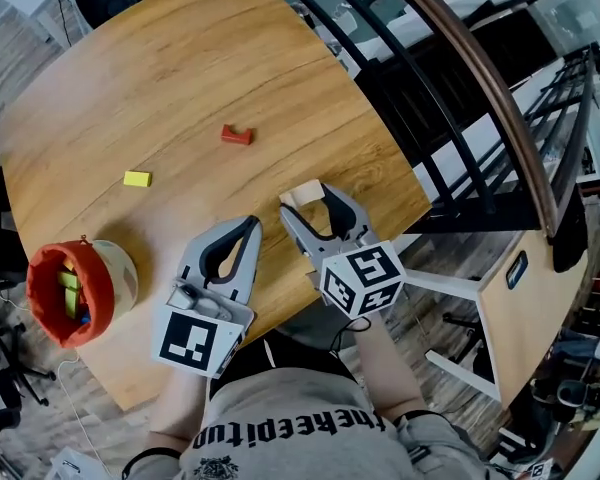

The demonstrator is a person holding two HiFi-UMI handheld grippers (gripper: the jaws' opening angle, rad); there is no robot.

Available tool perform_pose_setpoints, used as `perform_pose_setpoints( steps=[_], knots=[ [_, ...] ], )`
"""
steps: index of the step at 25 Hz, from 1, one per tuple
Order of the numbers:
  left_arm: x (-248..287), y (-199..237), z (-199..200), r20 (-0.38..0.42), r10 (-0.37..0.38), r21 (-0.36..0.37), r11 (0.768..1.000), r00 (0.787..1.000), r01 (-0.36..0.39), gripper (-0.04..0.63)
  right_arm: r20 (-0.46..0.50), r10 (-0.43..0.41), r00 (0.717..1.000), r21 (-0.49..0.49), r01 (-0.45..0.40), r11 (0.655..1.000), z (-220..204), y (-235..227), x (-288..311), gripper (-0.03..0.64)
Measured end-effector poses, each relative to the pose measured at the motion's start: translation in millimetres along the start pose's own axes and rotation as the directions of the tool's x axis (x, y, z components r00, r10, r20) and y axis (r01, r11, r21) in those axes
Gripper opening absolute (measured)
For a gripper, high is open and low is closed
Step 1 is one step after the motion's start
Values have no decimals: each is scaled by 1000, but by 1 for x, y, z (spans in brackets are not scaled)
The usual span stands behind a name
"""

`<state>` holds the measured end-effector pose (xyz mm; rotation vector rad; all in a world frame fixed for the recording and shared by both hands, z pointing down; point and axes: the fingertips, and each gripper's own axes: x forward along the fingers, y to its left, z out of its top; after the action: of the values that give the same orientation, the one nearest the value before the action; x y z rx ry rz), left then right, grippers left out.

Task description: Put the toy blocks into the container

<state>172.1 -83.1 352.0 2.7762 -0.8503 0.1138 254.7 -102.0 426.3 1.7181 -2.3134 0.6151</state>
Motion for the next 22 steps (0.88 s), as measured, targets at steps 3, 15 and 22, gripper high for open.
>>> perform_pose_setpoints(
  steps=[3, 15, 22],
  knots=[
    [-6, 0, 2, 14, 37, 3, 999, 999, -37, 14, 14, 45, 999, -19, -45, 999, 8, 11, 0, 293],
    [-56, 12, 10, 85, 213, 14, 976, 973, -215, 14, 55, 214, 975, -96, -208, 973, 28, 70, -3, 292],
    [-95, 9, 18, 137, 303, 19, 951, 943, -308, 14, 70, 304, 950, -143, -292, 946, 36, 109, -14, 293]
  ],
)
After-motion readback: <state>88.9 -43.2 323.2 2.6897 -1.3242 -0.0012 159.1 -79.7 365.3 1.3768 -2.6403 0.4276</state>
